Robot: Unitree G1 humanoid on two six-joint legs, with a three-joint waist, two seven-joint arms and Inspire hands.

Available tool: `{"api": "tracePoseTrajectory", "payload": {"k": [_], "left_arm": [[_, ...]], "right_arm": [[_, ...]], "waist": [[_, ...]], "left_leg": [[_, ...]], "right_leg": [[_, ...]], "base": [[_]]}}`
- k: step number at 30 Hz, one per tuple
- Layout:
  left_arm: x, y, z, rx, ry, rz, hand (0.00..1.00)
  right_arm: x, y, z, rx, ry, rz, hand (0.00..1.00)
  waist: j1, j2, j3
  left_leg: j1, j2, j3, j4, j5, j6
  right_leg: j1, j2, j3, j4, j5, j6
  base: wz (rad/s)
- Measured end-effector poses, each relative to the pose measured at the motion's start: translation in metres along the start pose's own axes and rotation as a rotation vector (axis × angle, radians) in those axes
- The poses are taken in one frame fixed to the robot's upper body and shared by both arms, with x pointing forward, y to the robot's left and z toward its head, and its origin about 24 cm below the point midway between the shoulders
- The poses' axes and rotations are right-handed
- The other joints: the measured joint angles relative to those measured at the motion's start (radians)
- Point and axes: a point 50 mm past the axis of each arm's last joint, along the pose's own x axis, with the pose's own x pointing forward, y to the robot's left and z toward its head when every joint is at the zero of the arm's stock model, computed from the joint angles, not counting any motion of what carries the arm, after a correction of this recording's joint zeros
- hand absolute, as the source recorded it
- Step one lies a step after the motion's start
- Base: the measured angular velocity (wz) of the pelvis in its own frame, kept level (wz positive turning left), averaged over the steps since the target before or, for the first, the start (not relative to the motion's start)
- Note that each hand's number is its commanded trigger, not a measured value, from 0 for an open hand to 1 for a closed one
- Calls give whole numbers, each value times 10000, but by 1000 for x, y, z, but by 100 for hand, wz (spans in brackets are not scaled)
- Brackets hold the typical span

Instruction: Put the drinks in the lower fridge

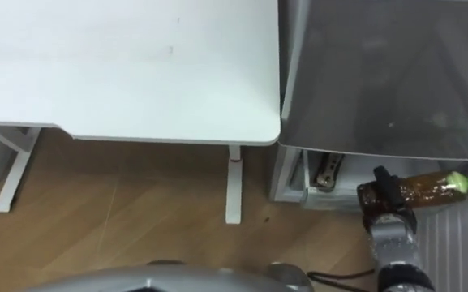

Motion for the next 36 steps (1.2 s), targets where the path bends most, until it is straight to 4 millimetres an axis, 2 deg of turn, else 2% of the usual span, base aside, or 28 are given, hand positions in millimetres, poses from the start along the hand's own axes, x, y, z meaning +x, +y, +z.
{"api": "tracePoseTrajectory", "payload": {"k": [3,4,5,7,9,12,13,17,19,26,29,33,35,36], "left_arm": [[3,-8,19,44,-390,-179,0],[4,-10,24,91,-505,-217,0],[4,-11,26,232,-533,-237,0],[6,-19,43,416,-873,-420,0],[6,-24,54,497,-1139,-535,0],[6,-26,63,678,-1375,-480,0],[6,-28,69,738,-1542,-444,0],[6,-36,84,1329,-1883,-463,0],[5,-43,93,1578,-2138,-488,0],[5,-46,95,2034,-2313,-118,0],[5,-45,97,2012,-2392,70,0],[5,-44,97,2017,-2421,127,0],[4,-44,98,2000,-2524,217,0],[4,-45,100,2005,-2580,212,0]], "right_arm": [[4,25,9,45,-90,373,100],[4,37,11,119,-122,621,100],[4,43,11,157,-120,724,100],[5,57,18,-77,-187,825,100],[6,63,23,-148,-233,973,100],[5,72,29,-324,-343,1308,100],[4,78,30,-348,-374,1441,100],[0,102,35,-994,-605,1870,100],[-4,118,38,-1340,-789,2184,100],[-15,151,50,-1561,-1315,2573,100],[-24,169,63,-1527,-1810,2818,100],[-26,171,67,-2274,-2320,2497,100],[-30,180,71,-2265,-2476,2373,100],[-32,184,73,-2227,-2505,2377,71]], "waist": [[62,70,55],[146,141,111],[184,177,120],[467,186,135],[655,200,138],[934,126,181],[1056,28,234],[1115,-69,286],[1123,-158,337],[1116,-354,329],[1109,-427,329],[1114,-451,340],[1073,-469,348],[1055,-469,348]], "left_leg": [[-1074,-139,-9,820,-45,41],[-1491,-141,27,1095,-95,44],[-1738,-142,36,1255,-116,43],[-2707,-140,130,1806,-119,35],[-3386,-124,150,2200,-123,24],[-4153,-120,279,2510,-45,-24],[-4422,-128,389,2530,12,-71],[-5323,-116,423,2671,263,-143],[-5785,-110,412,2707,397,-181],[-6866,-56,417,2918,481,-212],[-7482,-79,389,3113,530,-199],[-7959,-75,391,3600,339,-170],[-8212,-87,399,3790,293,-144],[-8289,-93,408,3846,284,-133]], "right_leg": [[-1142,-257,8,1061,-252,-46],[-1582,-319,36,1419,-305,-87],[-1835,-316,88,1577,-331,-98],[-2889,-319,317,2229,-364,-119],[-3564,-334,360,2617,-366,-135],[-4449,-381,499,3065,-337,-179],[-4802,-441,566,3213,-314,-219],[-5758,-473,568,3426,-114,-354],[-6229,-473,552,3492,-20,-451],[-7300,-443,545,3701,101,-536],[-7903,-473,517,3888,184,-696],[-8331,-518,518,4330,-9,-714],[-8568,-579,516,4536,-106,-708],[-8643,-605,515,4602,-134,-714]], "base": [[11],[0],[-8],[-7],[-2],[-9],[-9],[-1],[4],[1],[6],[5],[5],[8]]}}
